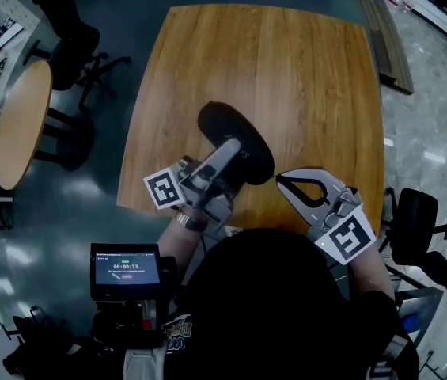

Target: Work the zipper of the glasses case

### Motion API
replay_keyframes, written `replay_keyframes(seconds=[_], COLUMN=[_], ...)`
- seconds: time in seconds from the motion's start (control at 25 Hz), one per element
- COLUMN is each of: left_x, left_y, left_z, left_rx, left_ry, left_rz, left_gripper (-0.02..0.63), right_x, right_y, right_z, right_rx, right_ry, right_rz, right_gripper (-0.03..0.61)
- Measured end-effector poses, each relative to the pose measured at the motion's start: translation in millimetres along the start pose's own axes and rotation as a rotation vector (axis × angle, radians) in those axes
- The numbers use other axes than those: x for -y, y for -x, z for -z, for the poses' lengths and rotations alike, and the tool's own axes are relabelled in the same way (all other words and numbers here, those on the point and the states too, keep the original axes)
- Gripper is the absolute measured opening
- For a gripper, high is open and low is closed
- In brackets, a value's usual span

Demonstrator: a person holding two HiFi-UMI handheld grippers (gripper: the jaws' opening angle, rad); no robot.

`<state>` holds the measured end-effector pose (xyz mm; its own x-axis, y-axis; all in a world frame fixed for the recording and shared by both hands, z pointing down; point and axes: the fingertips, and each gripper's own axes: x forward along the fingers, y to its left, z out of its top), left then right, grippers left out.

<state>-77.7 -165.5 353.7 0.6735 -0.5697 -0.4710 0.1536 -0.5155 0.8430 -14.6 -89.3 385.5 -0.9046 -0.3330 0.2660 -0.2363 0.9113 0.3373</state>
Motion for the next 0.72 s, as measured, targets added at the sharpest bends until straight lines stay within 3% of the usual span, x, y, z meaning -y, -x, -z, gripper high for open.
replay_keyframes(seconds=[0.16,0.2,0.32,0.44,0.56,0.72], left_x=[25.8,32.2,46.2,46.8,44.0,40.5], left_y=[4.2,4.7,4.7,-0.6,-6.8,-8.5], left_z=[15.8,19.3,31.0,40.5,36.8,25.2], left_rx=[-0.128,-0.156,-0.258,-0.321,-0.269,-0.141], left_ry=[-0.012,-0.007,-0.022,-0.108,-0.127,-0.13], left_rz=[0.162,0.196,0.244,0.212,0.182,0.13], left_gripper=[0.259,0.263,0.291,0.292,0.267,0.258], right_x=[11.8,12.6,14.1,15.9,17.0,24.7], right_y=[23.3,26.3,30.7,32.8,30.5,26.5], right_z=[-11.1,-15.1,-24.8,-29.8,-29.1,-25.3], right_rx=[0.11,0.128,0.15,0.166,0.163,0.138], right_ry=[-0.272,-0.299,-0.28,-0.268,-0.248,-0.204], right_rz=[-0.028,-0.051,-0.115,-0.139,-0.137,-0.058], right_gripper=[0.006,0.006,0.006,0.006,0.006,0.006])
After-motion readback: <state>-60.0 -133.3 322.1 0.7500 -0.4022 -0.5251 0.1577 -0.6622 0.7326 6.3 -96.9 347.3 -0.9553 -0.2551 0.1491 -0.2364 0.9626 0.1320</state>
